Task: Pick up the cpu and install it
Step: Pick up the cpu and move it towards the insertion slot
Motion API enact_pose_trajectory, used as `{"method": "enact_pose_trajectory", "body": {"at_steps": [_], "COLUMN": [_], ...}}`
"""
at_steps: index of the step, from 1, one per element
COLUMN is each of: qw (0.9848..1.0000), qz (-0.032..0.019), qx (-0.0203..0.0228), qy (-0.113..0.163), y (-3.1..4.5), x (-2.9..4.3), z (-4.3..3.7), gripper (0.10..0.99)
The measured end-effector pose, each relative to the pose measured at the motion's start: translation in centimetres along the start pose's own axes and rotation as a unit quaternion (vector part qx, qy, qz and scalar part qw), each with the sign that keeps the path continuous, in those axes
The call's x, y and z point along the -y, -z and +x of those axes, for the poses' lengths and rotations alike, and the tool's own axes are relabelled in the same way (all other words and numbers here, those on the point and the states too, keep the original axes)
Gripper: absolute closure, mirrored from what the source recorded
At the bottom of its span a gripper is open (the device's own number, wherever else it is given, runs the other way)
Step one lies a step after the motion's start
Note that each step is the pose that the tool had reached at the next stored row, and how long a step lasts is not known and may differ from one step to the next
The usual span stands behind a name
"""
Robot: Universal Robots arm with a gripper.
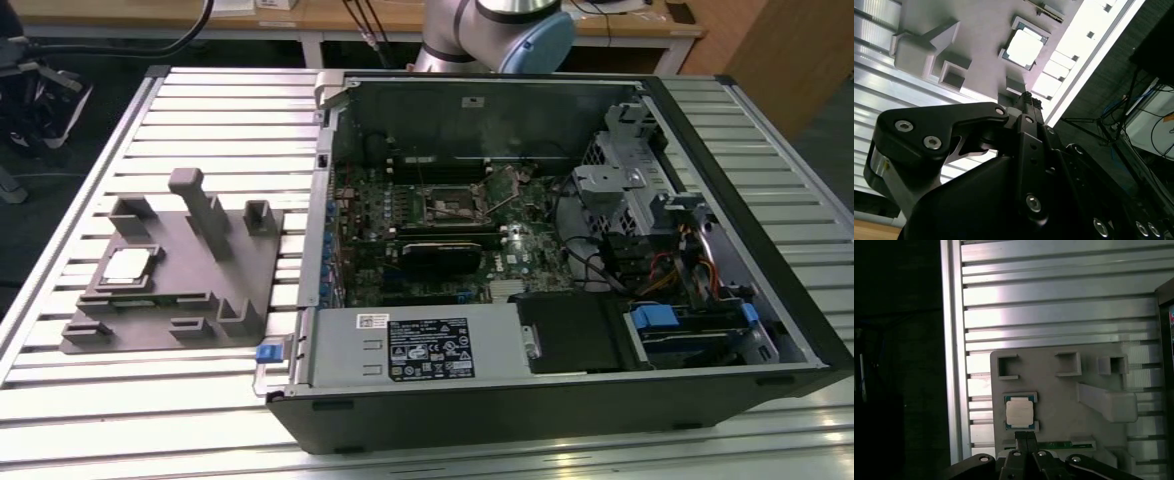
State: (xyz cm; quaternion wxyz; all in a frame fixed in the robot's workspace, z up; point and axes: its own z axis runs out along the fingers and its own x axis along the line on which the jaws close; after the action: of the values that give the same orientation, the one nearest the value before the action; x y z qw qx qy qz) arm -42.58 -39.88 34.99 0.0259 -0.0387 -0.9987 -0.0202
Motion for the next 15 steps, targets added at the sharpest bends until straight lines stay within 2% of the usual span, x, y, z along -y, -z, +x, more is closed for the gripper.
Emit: {"method": "enact_pose_trajectory", "body": {"at_steps": [6,12,15], "qw": [1.0000,1.0000,1.0000], "qz": [0.0010,0.0010,0.0002], "qx": [0.0008,0.0042,0.0043], "qy": [0.000,0.000,0.000], "y": [-0.17,-0.48,-0.56], "x": [0.02,0.04,0.05], "z": [-0.01,0.01,0.04], "gripper": [0.980,0.980,0.980]}}
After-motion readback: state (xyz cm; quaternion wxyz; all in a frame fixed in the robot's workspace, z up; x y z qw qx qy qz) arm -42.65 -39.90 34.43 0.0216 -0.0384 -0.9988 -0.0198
